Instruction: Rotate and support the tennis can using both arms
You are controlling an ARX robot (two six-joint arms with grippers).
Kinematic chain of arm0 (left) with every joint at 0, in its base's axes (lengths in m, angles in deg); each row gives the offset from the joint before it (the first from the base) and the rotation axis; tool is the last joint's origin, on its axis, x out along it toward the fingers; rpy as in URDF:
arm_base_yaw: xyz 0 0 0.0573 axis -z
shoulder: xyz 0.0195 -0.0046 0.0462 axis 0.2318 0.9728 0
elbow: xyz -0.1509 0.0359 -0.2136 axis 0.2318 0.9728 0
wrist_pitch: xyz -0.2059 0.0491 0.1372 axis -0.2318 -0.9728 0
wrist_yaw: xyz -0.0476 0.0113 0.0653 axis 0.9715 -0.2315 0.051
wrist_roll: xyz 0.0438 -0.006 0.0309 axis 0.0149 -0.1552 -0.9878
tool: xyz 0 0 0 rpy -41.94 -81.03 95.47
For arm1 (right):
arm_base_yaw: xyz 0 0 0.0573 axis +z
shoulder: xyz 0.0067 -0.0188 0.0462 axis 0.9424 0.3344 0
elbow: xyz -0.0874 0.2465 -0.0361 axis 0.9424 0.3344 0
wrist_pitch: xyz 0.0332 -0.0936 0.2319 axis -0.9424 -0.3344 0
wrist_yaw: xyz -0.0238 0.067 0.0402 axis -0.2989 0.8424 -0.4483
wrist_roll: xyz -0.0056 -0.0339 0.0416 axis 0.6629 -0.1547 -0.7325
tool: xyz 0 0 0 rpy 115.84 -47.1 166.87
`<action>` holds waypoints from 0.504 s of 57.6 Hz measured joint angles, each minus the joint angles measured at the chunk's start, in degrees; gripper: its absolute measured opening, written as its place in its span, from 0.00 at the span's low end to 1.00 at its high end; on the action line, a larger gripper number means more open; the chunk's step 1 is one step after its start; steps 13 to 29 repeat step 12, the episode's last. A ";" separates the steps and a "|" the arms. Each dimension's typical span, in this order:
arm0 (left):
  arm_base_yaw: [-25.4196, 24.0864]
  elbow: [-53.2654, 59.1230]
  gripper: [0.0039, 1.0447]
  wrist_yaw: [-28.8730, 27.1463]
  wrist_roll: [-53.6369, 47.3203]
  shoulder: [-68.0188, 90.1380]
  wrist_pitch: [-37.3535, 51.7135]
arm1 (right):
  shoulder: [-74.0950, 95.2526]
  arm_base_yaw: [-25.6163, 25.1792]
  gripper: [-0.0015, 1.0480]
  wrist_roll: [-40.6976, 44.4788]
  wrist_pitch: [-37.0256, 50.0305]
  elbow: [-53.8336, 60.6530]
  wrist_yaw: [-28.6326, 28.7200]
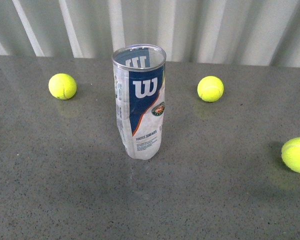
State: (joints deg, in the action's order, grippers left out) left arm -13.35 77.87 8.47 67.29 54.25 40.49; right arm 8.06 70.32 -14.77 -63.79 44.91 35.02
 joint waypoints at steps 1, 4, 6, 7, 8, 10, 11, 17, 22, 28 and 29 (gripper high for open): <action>0.00 0.02 0.93 0.00 0.00 0.00 0.00 | 0.00 0.00 0.93 0.00 0.00 0.00 0.00; 0.02 0.02 0.94 0.00 0.00 0.00 0.00 | 0.00 0.00 0.93 0.00 0.00 0.00 0.00; 0.00 0.00 0.94 0.00 0.00 0.00 0.00 | 0.00 0.00 0.93 0.00 0.00 0.00 0.00; 0.00 0.02 0.94 0.00 0.00 0.00 0.00 | 0.00 0.00 0.93 0.00 0.00 0.00 0.00; 0.00 0.00 0.94 0.00 0.00 0.00 0.00 | 0.00 0.00 0.93 0.00 0.00 0.00 0.00; 0.00 0.00 0.94 0.00 0.00 0.00 0.00 | 0.00 0.00 0.93 0.00 0.00 0.00 0.00; 0.00 0.00 0.94 0.00 0.00 0.00 0.00 | 0.00 0.00 0.93 0.00 0.00 0.00 0.00; 0.00 0.00 0.94 0.00 0.00 0.00 0.00 | 0.00 0.00 0.93 0.00 0.00 0.00 0.00; 0.00 0.00 0.94 0.00 0.00 0.00 0.00 | 0.00 0.00 0.93 0.00 0.00 0.00 0.00; 0.00 0.00 0.94 0.00 0.00 0.00 0.00 | 0.00 0.00 0.93 0.00 0.00 0.00 0.00; 0.00 0.00 0.94 0.00 0.00 0.00 0.00 | 0.00 0.00 0.93 0.00 0.00 0.00 0.00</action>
